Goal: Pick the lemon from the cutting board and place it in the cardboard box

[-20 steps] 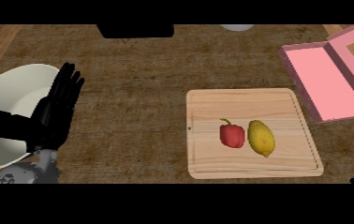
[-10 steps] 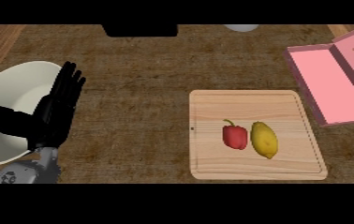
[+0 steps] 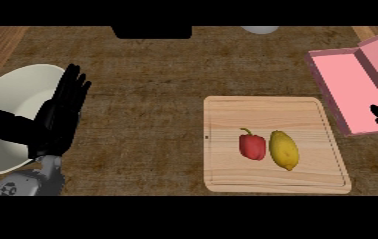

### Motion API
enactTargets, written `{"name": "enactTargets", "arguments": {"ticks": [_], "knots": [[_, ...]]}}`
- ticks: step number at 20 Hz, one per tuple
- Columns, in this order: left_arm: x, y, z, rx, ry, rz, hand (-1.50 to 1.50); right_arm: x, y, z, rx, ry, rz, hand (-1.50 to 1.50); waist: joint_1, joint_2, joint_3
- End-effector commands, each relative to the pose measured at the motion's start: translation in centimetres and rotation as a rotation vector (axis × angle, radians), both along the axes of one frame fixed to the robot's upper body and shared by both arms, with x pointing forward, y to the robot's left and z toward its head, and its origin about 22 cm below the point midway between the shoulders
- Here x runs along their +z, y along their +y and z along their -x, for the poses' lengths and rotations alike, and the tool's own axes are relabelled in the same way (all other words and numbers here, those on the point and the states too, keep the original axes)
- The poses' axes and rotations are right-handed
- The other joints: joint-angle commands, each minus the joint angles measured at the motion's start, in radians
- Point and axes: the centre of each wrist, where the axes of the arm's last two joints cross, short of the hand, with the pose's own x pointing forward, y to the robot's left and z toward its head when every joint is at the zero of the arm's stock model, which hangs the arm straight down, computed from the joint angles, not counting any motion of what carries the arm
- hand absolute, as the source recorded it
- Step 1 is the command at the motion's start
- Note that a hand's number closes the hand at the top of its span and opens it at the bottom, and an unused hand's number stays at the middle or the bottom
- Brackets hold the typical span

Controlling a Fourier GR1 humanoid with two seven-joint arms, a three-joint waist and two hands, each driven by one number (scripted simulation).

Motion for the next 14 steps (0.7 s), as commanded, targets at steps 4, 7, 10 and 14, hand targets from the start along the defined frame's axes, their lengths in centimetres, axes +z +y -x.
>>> {"name": "enactTargets", "arguments": {"ticks": [4,7,10,14], "knots": [[-1.2,0.8,0.3,-0.005,0.023,-0.005,0.0,-1.2,1.4,-0.8,-0.01,0.054,-0.04,-1.5,-0.003,0.001,-0.001],[-2.2,0.1,1.1,0.007,0.01,-0.001,0.0,-2.2,1.7,-2.4,0.002,0.052,-0.046,-1.5,0.0,0.001,0.0],[-2.2,0.2,-0.2,0.018,0.009,-0.009,0.0,-2.4,4.5,-1.7,-0.031,0.048,-0.008,-1.5,-0.002,0.001,-0.001],[-0.8,1.4,0.4,0.008,0.0,-0.011,0.0,-5.2,2.9,-2.7,-0.032,0.047,0.002,-1.5,-0.002,0.001,0.0]]}}
